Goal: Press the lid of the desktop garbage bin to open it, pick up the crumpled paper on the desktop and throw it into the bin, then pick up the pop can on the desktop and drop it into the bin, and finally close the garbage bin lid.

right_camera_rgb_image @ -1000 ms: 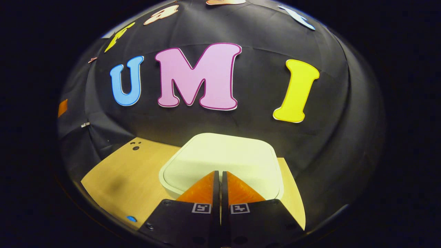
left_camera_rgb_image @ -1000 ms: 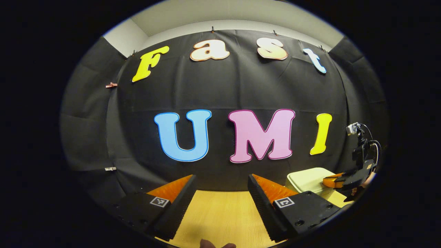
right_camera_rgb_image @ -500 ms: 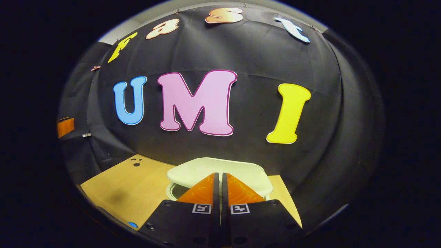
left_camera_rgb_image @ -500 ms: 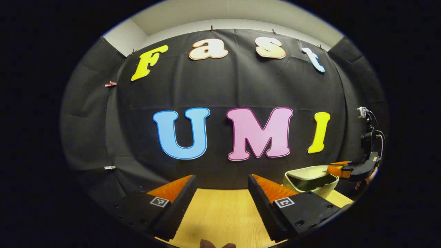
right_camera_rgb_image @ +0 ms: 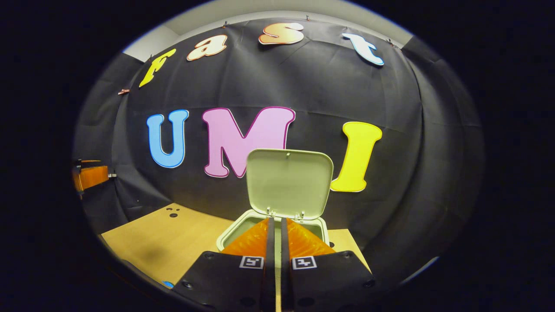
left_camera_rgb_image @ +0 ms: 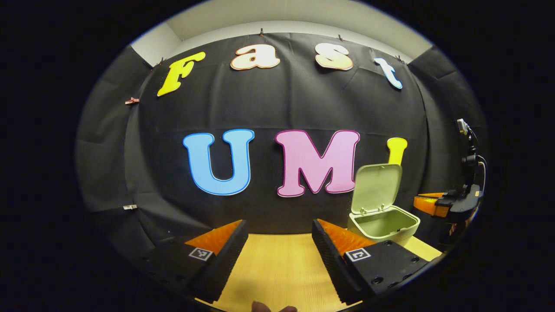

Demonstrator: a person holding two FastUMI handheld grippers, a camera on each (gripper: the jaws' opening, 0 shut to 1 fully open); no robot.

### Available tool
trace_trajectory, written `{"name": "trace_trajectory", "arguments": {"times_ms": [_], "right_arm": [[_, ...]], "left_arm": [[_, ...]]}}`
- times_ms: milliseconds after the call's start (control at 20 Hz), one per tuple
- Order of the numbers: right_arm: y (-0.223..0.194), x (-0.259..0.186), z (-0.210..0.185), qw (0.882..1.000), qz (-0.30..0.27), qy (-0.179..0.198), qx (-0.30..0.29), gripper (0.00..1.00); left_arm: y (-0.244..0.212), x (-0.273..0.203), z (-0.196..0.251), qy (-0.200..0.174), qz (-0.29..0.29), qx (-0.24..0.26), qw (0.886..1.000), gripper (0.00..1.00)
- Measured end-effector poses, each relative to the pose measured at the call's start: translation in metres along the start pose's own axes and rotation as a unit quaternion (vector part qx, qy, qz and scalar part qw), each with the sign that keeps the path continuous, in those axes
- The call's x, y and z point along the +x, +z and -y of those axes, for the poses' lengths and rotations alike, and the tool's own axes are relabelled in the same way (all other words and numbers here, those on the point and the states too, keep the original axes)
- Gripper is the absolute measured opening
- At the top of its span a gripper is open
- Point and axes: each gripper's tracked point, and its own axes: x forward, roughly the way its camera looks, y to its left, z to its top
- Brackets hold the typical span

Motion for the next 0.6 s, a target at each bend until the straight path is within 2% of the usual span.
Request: {"name": "trace_trajectory", "arguments": {"times_ms": [100,150,200,250,350,550,600], "right_arm": [[0.000,-0.005,-0.001,1.000,0.000,0.002,-0.002,0.19],[0.000,-0.009,-0.004,1.000,-0.001,0.005,-0.001,0.31],[-0.002,-0.012,-0.006,1.000,-0.004,0.007,-0.001,0.35],[-0.004,-0.015,-0.007,1.000,-0.007,0.009,-0.001,0.47],[-0.004,-0.022,-0.011,1.000,-0.008,0.011,-0.001,0.59],[-0.005,-0.037,-0.016,1.000,-0.008,0.009,0.003,0.75],[-0.005,-0.040,-0.016,1.000,-0.007,0.007,0.004,0.76]], "left_arm": [[-0.005,0.000,0.004,-0.013,-0.004,-0.015,1.000,0.95],[-0.009,0.000,0.002,-0.013,-0.007,-0.024,1.000,0.95],[-0.015,0.000,0.001,-0.013,-0.013,-0.028,0.999,0.95],[-0.023,-0.001,0.000,-0.012,-0.021,-0.026,0.999,0.95],[-0.037,-0.002,-0.003,-0.012,-0.031,-0.016,0.999,0.95],[-0.077,-0.006,-0.003,-0.026,-0.055,-0.011,0.998,0.95],[-0.090,-0.007,-0.002,-0.033,-0.063,-0.008,0.997,0.95]]}}
